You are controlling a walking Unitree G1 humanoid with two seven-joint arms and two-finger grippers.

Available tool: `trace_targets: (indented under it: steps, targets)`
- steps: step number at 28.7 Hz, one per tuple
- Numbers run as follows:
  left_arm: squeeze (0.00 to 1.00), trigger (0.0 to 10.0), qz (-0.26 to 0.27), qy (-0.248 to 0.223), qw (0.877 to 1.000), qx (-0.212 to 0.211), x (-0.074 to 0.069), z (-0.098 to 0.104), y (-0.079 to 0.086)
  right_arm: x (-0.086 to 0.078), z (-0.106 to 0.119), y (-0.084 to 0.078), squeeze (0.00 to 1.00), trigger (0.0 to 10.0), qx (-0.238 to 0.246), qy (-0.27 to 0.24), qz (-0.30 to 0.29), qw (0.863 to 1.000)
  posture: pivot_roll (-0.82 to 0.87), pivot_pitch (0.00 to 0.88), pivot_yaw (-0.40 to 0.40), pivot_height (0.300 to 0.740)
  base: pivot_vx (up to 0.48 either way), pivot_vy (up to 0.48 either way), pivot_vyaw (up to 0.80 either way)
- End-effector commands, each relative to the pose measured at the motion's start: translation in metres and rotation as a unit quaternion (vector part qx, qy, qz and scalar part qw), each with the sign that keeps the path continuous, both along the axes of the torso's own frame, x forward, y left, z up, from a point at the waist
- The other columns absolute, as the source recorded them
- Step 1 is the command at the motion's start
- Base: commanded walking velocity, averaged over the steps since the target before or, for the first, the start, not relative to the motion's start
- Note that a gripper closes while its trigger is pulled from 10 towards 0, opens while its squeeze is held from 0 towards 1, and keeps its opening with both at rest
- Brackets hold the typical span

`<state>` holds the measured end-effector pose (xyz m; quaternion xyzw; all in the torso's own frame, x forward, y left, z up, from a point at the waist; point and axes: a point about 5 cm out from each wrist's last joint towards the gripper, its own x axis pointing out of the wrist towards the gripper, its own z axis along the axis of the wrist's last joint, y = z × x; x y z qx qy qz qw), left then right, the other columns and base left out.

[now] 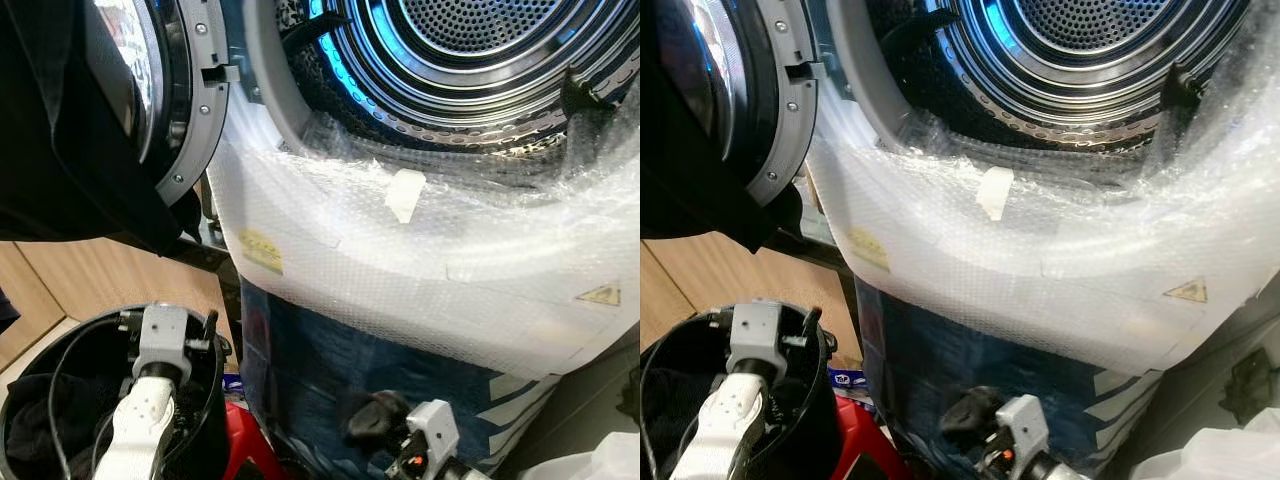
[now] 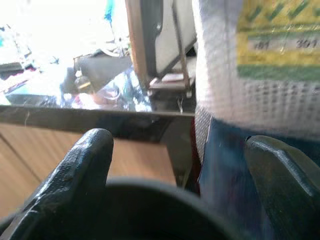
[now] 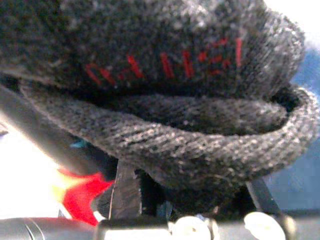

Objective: Clothes washing

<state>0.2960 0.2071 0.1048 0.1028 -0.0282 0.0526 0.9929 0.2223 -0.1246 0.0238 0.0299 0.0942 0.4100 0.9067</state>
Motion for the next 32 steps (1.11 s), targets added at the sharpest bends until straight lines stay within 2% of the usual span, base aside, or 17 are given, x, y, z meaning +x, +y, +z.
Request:
trace_targets:
  steps: [1, 3, 5, 8, 12, 13, 14, 15, 16, 17, 18, 22, 24, 25, 26, 29, 32]
  targets:
    - [0.00, 10.0, 0.007, 0.005, 1.000, -0.003, -0.004, -0.004, 0.001, 0.002, 0.016, -0.003, 0.00, 0.0, 0.024, -0.018, 0.010, 1.000, -0.04, 0.000, 0.009, 0.740, 0.000, 0.000, 0.00]
    - [0.00, 10.0, 0.009, 0.007, 1.000, -0.003, -0.006, -0.007, 0.000, 0.001, 0.024, -0.002, 0.00, 0.0, 0.039, -0.023, 0.024, 0.999, -0.04, 0.000, 0.005, 0.740, 0.000, 0.000, 0.00]
    - [0.00, 10.0, 0.005, 0.015, 1.000, -0.004, -0.010, -0.015, -0.004, -0.010, 0.042, 0.003, 0.00, 0.0, 0.087, -0.015, 0.096, 0.991, -0.03, 0.000, -0.008, 0.740, 0.000, 0.000, 0.00]
    - [0.00, 10.0, 0.007, 0.010, 1.000, -0.012, -0.006, -0.015, -0.007, -0.020, 0.054, 0.006, 0.00, 0.0, 0.102, -0.011, 0.149, 0.983, -0.03, 0.000, -0.020, 0.740, 0.000, 0.000, 0.00]
    - [0.00, 10.0, 0.006, 0.004, 1.000, -0.015, -0.004, -0.012, -0.009, -0.022, 0.070, 0.006, 0.00, 0.0, 0.126, -0.025, 0.162, 0.978, -0.03, 0.000, -0.023, 0.740, 0.000, 0.000, 0.00]
    - [0.00, 10.0, 0.006, 0.004, 1.000, -0.017, -0.005, -0.014, -0.009, -0.018, 0.093, 0.006, 0.00, 0.0, 0.182, -0.044, 0.160, 0.969, -0.03, 0.000, -0.026, 0.740, 0.000, 0.000, 0.00]
    - [0.00, 10.0, 0.006, 0.004, 1.000, -0.017, -0.005, -0.014, -0.009, -0.018, 0.093, 0.006, 0.00, 0.0, 0.182, -0.044, 0.160, 0.969, -0.03, 0.000, -0.026, 0.740, 0.000, 0.000, 0.00]
    - [0.00, 10.0, 0.007, 0.005, 1.000, -0.017, -0.006, -0.015, -0.009, -0.015, 0.112, 0.007, 0.00, 0.0, 0.227, -0.060, 0.161, 0.959, -0.02, 0.000, -0.032, 0.740, 0.000, 0.000, 0.00]
    - [0.00, 10.0, 0.008, 0.006, 1.000, -0.018, -0.007, -0.016, -0.009, -0.011, 0.123, 0.008, 0.00, 0.0, 0.244, -0.076, 0.159, 0.954, -0.02, 0.000, -0.032, 0.740, 0.000, 0.000, 0.00]
    - [0.00, 10.0, 0.008, 0.006, 1.000, -0.018, -0.007, -0.016, -0.009, -0.011, 0.123, 0.008, 0.00, 0.0, 0.244, -0.076, 0.159, 0.954, -0.02, 0.000, -0.032, 0.740, 0.000, 0.000, 0.00]
    - [0.00, 10.0, 0.013, 0.007, 1.000, -0.023, -0.008, -0.018, -0.010, -0.003, 0.146, 0.010, 0.00, 0.0, 0.280, -0.110, 0.158, 0.941, -0.02, 0.000, -0.035, 0.740, 0.000, 0.000, 0.00]
    - [0.00, 10.0, 0.016, 0.007, 0.999, -0.028, -0.008, -0.019, -0.012, 0.009, 0.184, 0.008, 0.00, 0.0, 0.342, -0.158, 0.163, 0.912, -0.01, 0.000, -0.041, 0.740, 0.000, 0.000, 0.00]
    - [0.00, 10.0, 0.017, 0.007, 0.999, -0.034, -0.010, -0.020, -0.015, 0.022, 0.213, -0.001, 0.00, 0.0, 0.409, -0.186, 0.156, 0.879, -0.01, 0.000, -0.042, 0.740, 0.000, 0.000, 0.00]
    - [0.00, 10.0, 0.018, 0.009, 0.999, -0.037, -0.012, -0.022, -0.017, 0.030, 0.230, -0.009, 0.00, 0.0, 0.449, -0.202, 0.148, 0.858, -0.01, 0.000, -0.040, 0.740, 0.000, 0.000, 0.00]
    - [0.00, 10.0, 0.020, 0.011, 0.999, -0.038, -0.012, -0.023, -0.017, 0.036, 0.237, -0.011, 0.00, 0.0, 0.460, -0.211, 0.142, 0.851, -0.02, 0.000, -0.038, 0.740, 0.000, 0.000, 0.00]
    - [0.00, 10.0, 0.020, 0.014, 0.999, -0.039, -0.013, -0.024, -0.017, 0.045, 0.245, -0.009, 0.00, 0.0, 0.453, -0.218, 0.135, 0.854, -0.02, 0.000, -0.040, 0.740, 0.000, 0.000, 0.00]
    - [0.00, 10.0, 0.014, 0.018, 0.999, -0.038, -0.012, -0.027, -0.021, 0.075, 0.267, 0.002, 0.00, 0.0, 0.430, -0.240, 0.114, 0.863, -0.03, 0.000, -0.047, 0.740, 0.000, 0.000, 0.00]
